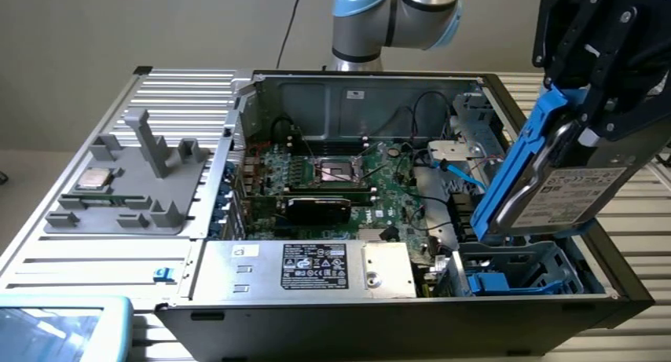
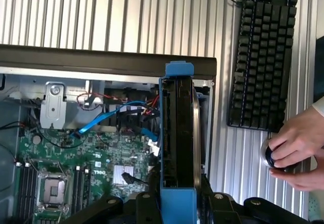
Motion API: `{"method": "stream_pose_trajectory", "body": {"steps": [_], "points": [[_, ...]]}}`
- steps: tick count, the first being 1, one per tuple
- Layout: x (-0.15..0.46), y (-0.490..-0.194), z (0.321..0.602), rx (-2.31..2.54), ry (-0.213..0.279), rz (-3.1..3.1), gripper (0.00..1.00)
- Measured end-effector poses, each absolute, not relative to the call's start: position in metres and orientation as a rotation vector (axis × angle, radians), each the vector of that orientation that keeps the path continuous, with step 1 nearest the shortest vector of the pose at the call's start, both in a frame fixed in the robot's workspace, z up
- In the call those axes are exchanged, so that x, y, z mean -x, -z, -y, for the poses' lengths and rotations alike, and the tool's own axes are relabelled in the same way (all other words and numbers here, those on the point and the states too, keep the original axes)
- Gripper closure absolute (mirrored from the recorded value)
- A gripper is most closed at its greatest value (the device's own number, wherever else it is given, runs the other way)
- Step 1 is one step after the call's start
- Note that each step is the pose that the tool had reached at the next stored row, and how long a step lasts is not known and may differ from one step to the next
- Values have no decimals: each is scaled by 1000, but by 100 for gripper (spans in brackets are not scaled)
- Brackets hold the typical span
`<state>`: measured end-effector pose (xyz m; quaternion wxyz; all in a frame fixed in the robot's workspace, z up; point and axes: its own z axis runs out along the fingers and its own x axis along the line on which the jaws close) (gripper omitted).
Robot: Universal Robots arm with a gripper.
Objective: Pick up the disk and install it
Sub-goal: 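Insert the disk into the insertion slot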
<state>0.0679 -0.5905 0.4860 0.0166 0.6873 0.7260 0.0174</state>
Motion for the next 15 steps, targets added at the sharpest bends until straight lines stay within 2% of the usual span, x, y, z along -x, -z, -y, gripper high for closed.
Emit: {"method": "stream_pose_trajectory", "body": {"steps": [9,15], "points": [[-68,-470,592,-2205,-57,-2185,63],[-68,-470,592,-2209,-57,-2181,63]]}}
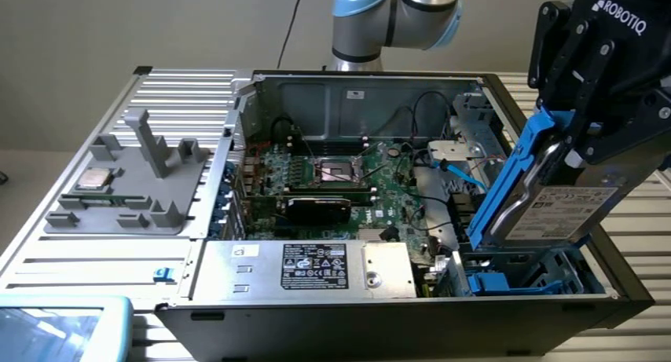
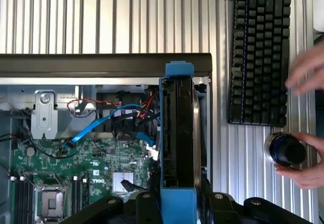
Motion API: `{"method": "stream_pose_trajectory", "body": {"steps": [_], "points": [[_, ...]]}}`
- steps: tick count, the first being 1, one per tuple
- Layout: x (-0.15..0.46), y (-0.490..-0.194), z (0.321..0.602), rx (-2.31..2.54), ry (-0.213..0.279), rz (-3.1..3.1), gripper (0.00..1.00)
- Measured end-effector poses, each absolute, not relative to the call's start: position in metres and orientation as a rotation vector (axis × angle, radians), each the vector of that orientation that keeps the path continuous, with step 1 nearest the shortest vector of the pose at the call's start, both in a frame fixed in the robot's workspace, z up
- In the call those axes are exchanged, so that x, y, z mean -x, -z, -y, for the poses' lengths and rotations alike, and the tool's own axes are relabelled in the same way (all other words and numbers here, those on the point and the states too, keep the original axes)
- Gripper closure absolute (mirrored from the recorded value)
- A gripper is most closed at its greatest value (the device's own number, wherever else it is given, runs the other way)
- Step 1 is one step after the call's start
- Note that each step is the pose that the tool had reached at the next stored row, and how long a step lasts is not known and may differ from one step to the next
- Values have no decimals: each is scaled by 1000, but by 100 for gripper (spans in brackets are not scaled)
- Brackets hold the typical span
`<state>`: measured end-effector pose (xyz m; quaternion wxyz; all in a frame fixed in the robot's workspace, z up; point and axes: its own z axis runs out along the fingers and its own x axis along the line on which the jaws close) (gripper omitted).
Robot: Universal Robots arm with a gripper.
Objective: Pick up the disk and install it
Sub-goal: 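Insert the disk into the insertion slot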
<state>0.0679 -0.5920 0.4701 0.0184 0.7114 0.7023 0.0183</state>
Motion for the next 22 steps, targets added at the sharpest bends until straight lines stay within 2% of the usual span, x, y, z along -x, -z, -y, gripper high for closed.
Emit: {"method": "stream_pose_trajectory", "body": {"steps": [11,22], "points": [[-68,-469,592,-2212,-59,-2179,63],[-70,-451,596,-2227,-63,-2168,63]]}}
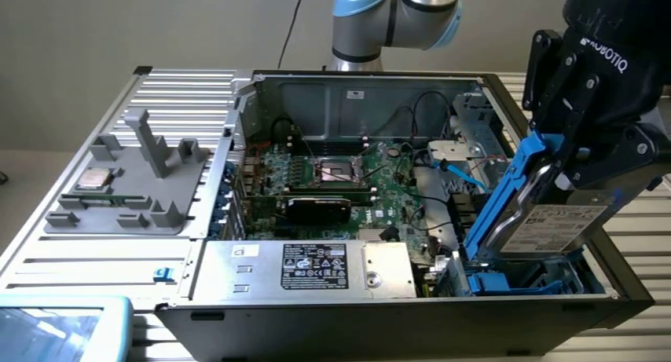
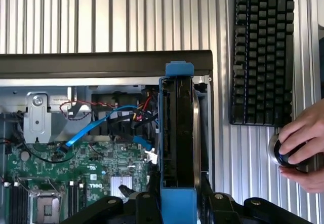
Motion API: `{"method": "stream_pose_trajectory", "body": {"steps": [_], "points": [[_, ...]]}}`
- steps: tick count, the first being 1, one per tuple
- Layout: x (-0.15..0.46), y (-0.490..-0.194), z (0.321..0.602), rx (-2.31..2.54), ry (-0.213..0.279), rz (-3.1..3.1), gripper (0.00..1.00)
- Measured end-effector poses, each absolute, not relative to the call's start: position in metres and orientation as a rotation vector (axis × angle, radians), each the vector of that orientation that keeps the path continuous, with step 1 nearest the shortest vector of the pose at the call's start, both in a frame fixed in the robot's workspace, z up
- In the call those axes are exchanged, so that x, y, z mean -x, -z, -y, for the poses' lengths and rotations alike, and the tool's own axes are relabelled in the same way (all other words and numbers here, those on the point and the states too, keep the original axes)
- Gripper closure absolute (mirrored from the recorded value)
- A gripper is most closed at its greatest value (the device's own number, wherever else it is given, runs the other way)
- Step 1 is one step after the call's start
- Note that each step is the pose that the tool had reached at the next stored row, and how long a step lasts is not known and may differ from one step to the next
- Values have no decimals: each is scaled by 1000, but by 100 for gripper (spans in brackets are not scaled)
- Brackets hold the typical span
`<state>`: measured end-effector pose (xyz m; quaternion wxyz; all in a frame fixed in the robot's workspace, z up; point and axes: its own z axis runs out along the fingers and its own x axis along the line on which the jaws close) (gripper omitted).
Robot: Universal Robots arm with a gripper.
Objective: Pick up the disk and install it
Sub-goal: 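Insert the disk into the insertion slot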
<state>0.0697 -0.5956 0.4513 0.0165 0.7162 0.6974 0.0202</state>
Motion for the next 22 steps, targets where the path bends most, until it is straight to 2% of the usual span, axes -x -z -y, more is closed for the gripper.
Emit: {"method": "stream_pose_trajectory", "body": {"steps": [22], "points": [[-71,-436,597,-2232,-70,-2170,63]]}}
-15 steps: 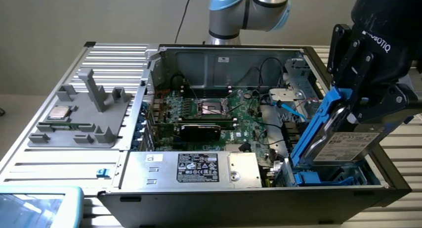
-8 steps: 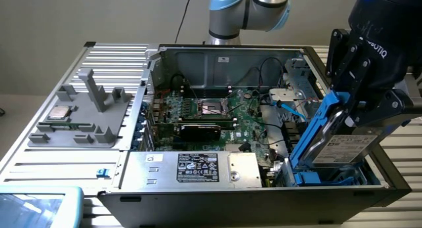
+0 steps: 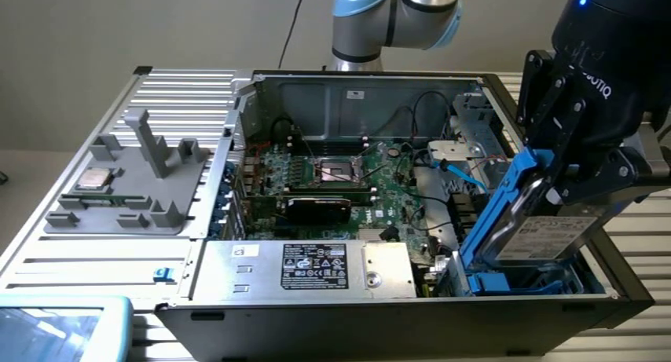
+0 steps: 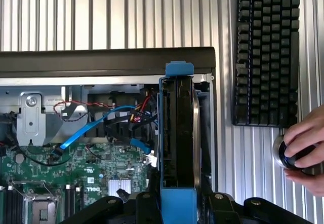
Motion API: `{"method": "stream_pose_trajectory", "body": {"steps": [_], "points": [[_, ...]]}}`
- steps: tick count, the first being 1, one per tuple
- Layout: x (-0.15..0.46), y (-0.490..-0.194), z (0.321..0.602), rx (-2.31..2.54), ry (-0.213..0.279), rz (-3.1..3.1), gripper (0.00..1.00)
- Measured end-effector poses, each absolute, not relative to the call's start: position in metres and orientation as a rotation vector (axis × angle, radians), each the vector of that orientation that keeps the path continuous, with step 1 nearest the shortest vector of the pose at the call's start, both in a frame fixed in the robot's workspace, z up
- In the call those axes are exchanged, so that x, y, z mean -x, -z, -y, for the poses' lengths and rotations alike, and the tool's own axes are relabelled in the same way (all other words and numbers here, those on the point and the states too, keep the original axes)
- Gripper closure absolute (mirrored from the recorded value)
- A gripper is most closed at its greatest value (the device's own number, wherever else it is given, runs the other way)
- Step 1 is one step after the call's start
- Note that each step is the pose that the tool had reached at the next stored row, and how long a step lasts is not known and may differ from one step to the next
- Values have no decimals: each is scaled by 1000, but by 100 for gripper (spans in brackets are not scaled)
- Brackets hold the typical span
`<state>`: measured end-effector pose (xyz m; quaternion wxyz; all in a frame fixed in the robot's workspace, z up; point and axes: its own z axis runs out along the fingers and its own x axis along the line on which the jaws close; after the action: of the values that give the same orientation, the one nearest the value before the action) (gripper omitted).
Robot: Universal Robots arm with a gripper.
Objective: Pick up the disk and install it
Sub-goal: 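Insert the disk into the insertion slot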
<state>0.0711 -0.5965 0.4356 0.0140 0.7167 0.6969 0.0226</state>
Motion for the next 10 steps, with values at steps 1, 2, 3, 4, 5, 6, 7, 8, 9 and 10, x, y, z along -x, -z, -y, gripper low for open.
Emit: {"method": "stream_pose_trajectory", "body": {"steps": [1,2,3,4,5,6,7,8,9,10], "points": [[-71,-435,597,-2233,-74,-2171,63],[-71,-435,596,-2235,-76,-2172,63],[-71,-435,596,-2235,-77,-2173,63],[-71,-435,596,-2235,-77,-2173,63],[-71,-435,597,-2235,-77,-2173,63],[-71,-435,597,-2235,-77,-2173,63],[-71,-435,597,-2235,-77,-2173,63],[-71,-435,597,-2235,-77,-2173,63],[-71,-435,597,-2235,-77,-2173,63],[-71,-435,597,-2235,-77,-2173,63]]}}
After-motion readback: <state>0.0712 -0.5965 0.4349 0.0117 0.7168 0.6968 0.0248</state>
